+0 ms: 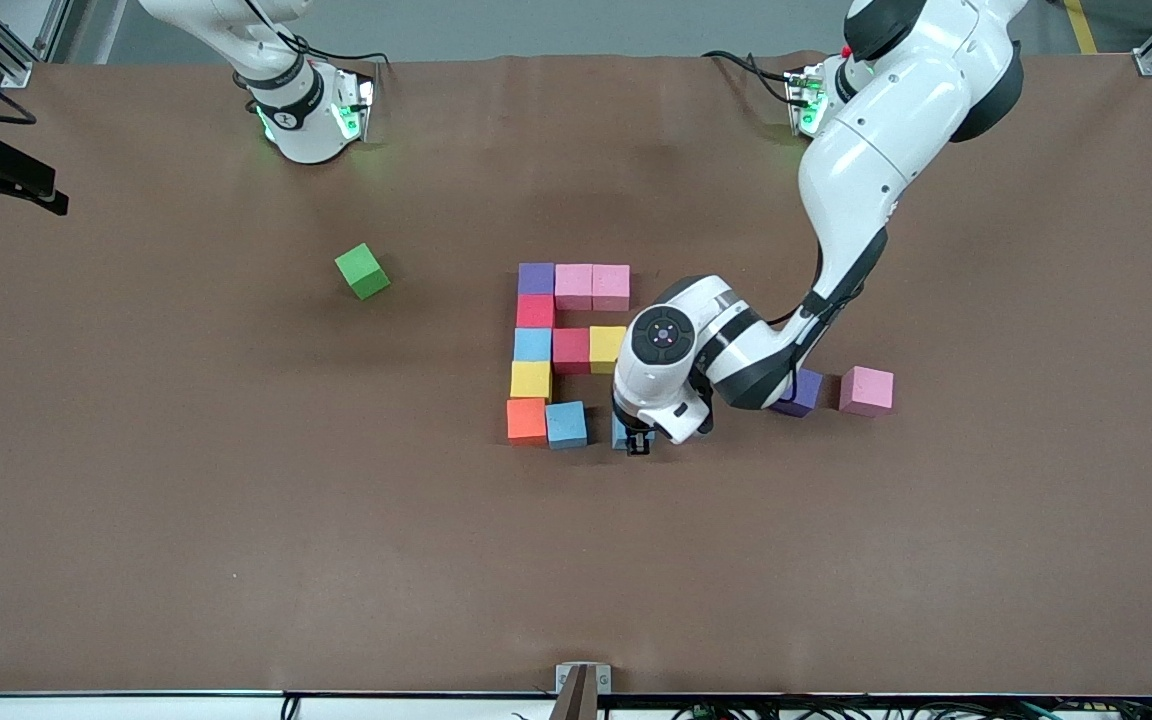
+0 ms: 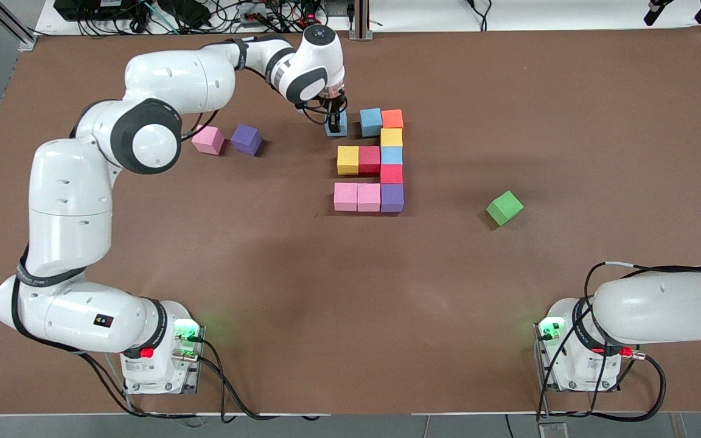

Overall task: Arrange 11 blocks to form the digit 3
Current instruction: 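Carry the light-blue block to the figure with the left gripper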

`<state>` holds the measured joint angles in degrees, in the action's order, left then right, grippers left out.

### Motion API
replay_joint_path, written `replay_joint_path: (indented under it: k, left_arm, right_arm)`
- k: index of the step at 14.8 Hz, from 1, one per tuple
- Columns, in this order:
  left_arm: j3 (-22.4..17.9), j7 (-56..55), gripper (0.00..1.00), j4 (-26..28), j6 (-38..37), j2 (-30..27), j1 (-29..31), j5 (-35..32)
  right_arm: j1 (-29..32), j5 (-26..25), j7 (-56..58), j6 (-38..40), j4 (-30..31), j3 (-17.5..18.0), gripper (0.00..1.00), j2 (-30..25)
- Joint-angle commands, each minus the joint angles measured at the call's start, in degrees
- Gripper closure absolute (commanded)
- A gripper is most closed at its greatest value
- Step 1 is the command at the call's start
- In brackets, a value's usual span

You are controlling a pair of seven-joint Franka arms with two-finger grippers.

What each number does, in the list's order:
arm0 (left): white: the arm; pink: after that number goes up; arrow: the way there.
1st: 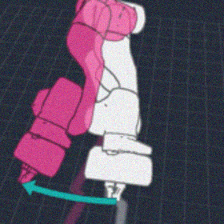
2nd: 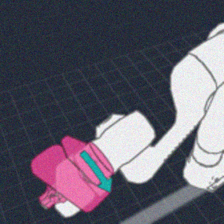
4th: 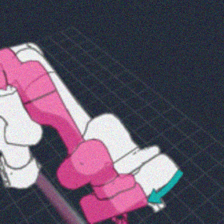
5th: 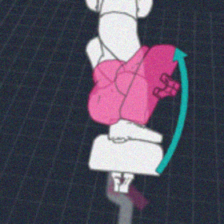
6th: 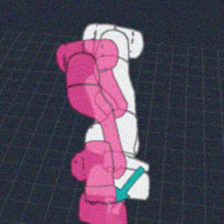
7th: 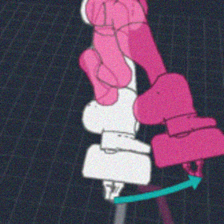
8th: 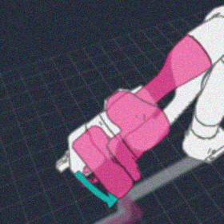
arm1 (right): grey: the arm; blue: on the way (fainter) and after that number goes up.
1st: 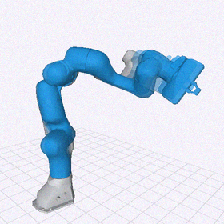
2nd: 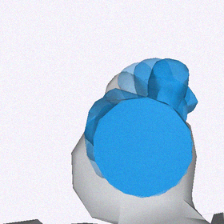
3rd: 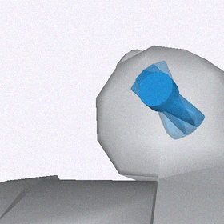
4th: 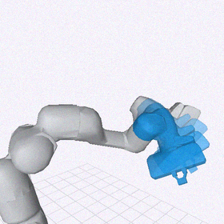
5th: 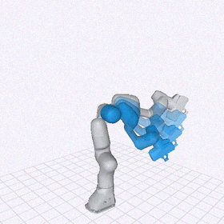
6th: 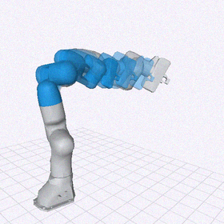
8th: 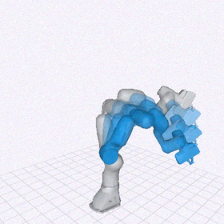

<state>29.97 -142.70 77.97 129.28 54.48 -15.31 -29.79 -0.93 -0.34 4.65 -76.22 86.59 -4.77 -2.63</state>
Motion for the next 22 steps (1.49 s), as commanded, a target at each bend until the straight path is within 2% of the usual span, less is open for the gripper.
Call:
replay_joint_path:
  k: [1, 5, 9, 16, 17, 18, 19, 22]
  left_arm:
    - [-0.44, -1.18, 0.75, -3.79, 1.32, 3.34, -2.27, 1.05]
    - [-0.52, -1.26, 0.75, -4.67, 2.64, 4.40, -3.76, 1.05]
    - [-3.33, -1.44, 0.75, -4.67, 3.79, 4.40, -5.52, 2.36]
    - [-3.95, -1.44, 0.73, -4.67, 6.33, 4.84, -6.58, 3.07]
    - [-4.39, -1.44, 0.69, -4.67, 6.34, 4.84, -6.75, 3.07]
    - [-4.48, -1.35, 0.49, -4.59, 6.42, 4.84, -6.75, 3.07]
    - [-4.57, -0.92, 0.01, -4.58, 6.34, 4.67, -6.75, 3.07]
    - [-4.57, -0.82, 0.00, -4.41, 6.34, 3.70, -6.31, 2.98]
  right_arm:
    - [-0.30, -0.89, 0.36, -0.60, 1.56, 0.02, 0.00, -1.41]
    - [-0.30, -0.89, 0.36, -0.60, 1.56, 0.11, 0.00, -1.41]
    - [-0.30, -0.89, 0.28, -0.60, 1.56, 0.02, 0.00, -1.41]
    - [-0.30, -0.89, 0.27, -0.60, 1.56, 0.11, 0.00, -1.41]
    - [-0.30, -0.89, 0.36, -0.60, 1.56, 0.02, 0.00, -1.41]
    - [-0.30, -0.89, 0.28, -0.60, 1.56, 0.11, 0.00, -1.41]
    - [-0.30, -0.89, 0.27, -0.60, 1.56, 0.02, 0.00, -1.41]
    - [-0.39, -0.89, 0.27, -0.68, 1.56, 0.11, 0.00, -1.41]
